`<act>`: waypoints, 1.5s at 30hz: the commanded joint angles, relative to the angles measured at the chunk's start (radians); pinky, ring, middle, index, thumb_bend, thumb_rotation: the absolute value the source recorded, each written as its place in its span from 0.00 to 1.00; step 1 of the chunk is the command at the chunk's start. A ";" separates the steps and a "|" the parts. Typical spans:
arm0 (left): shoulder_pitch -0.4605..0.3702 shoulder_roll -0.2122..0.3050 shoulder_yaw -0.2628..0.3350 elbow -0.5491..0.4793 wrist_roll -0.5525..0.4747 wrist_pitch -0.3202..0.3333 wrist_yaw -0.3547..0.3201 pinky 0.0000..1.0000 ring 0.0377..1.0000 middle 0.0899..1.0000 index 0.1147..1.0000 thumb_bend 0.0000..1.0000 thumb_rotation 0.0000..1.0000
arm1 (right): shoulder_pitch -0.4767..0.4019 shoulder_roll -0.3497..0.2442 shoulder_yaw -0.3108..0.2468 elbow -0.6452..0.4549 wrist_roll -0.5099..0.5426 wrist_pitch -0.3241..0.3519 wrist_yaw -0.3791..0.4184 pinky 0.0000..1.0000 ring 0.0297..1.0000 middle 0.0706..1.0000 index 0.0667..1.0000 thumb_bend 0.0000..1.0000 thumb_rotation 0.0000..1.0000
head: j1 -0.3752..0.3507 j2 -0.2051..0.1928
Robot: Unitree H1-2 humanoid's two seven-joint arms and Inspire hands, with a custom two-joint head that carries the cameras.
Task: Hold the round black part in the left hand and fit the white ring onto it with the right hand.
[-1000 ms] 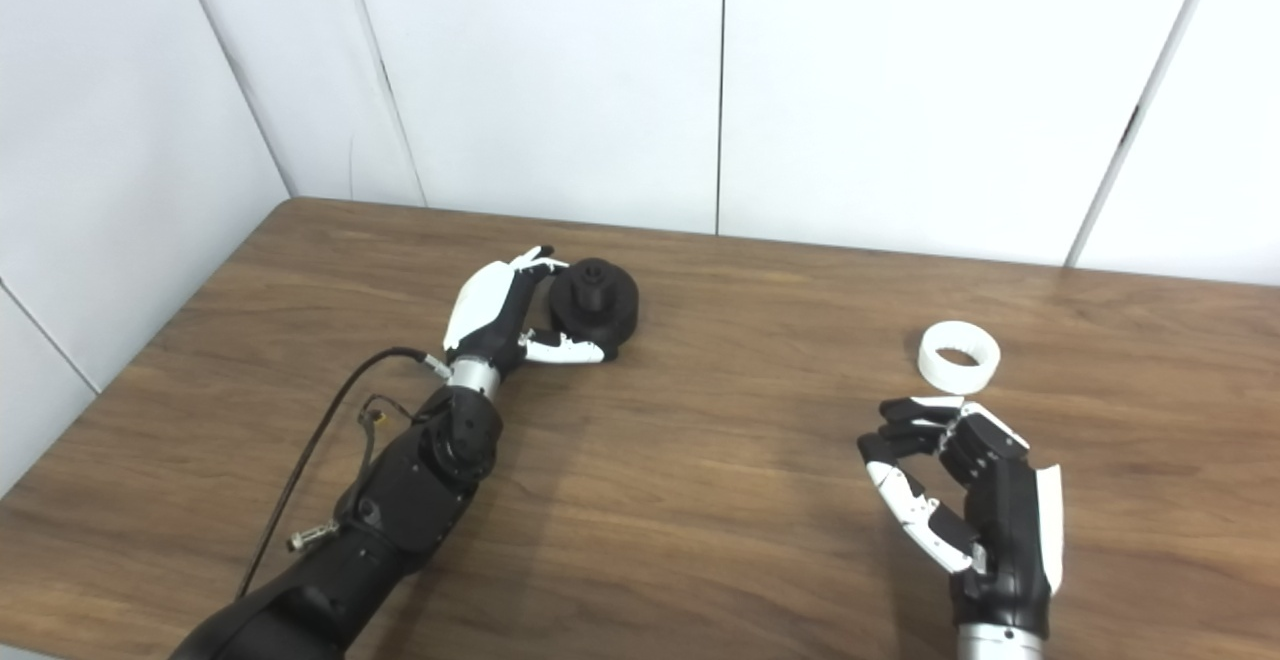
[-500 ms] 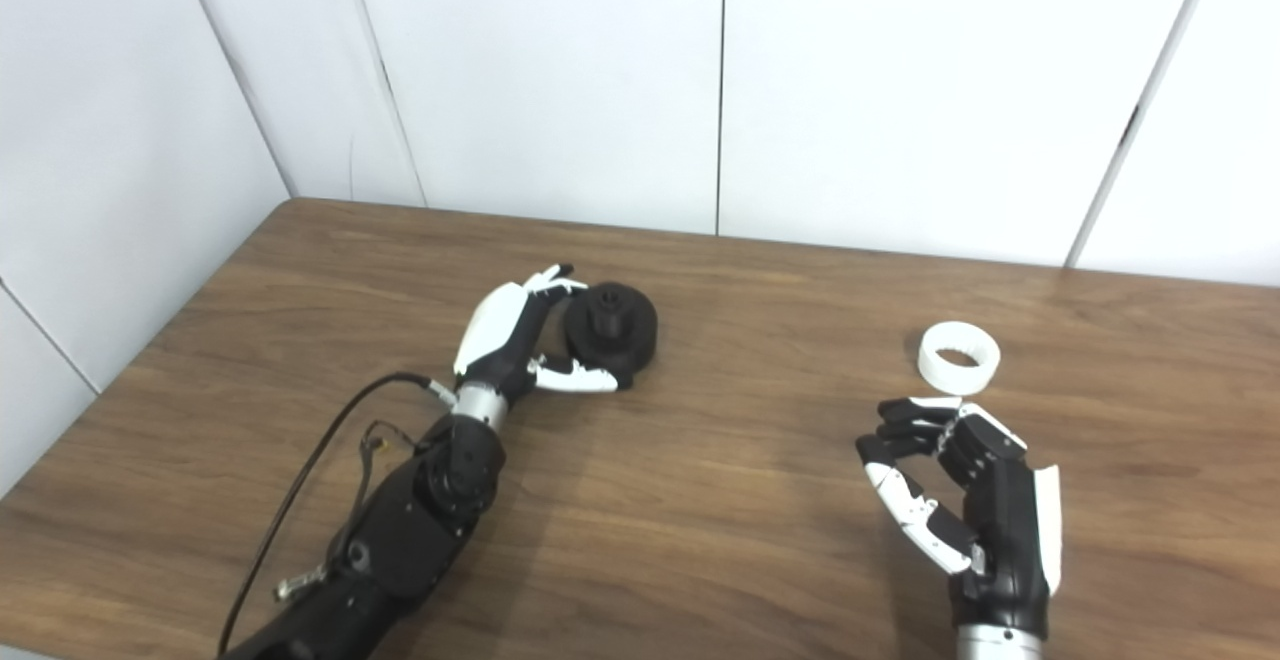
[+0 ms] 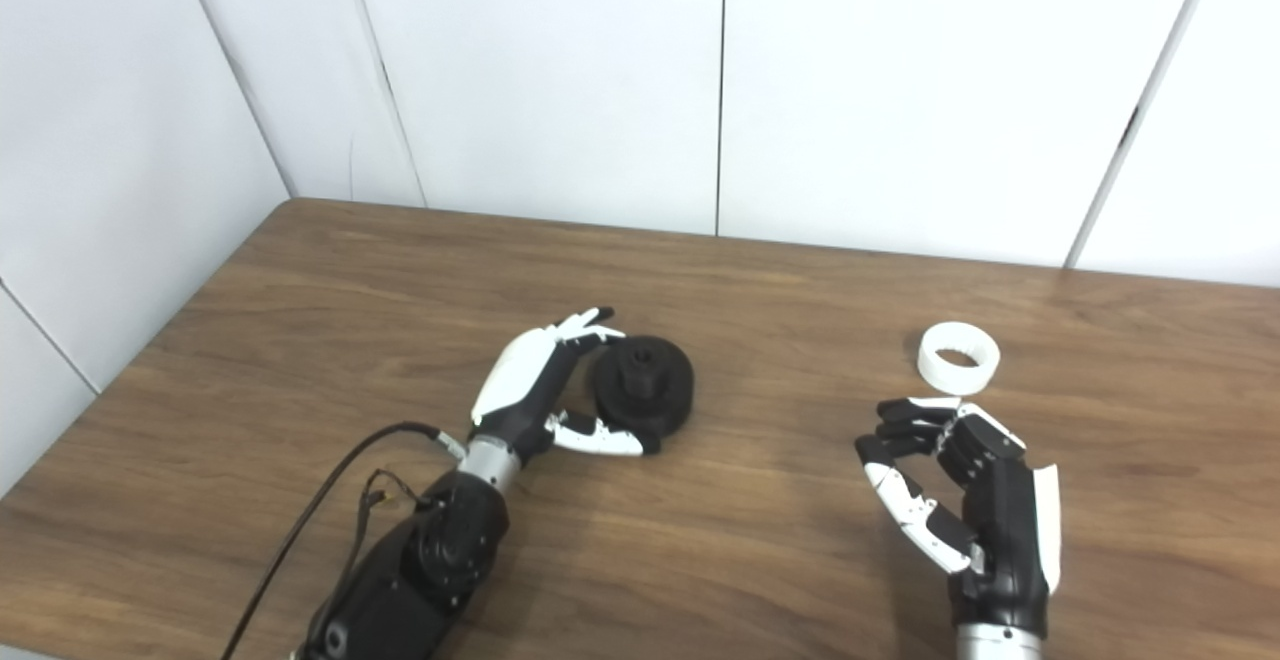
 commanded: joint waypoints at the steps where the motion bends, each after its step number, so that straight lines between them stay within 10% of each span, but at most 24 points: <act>1: 0.015 -0.005 -0.025 -0.050 0.032 0.008 -0.036 0.97 0.95 0.93 0.56 0.86 0.25 | -0.023 0.000 -0.001 -0.025 -0.006 -0.022 0.002 0.47 0.52 0.55 0.46 0.50 0.15 | 0.000 0.000; 45: 0.198 -0.007 -0.022 -0.303 -0.005 -0.051 -0.227 0.98 0.96 0.94 0.56 0.86 0.27 | -0.027 0.119 0.069 -0.023 -0.121 0.003 -0.059 0.43 0.49 0.52 0.45 0.50 0.14 | -0.405 -0.006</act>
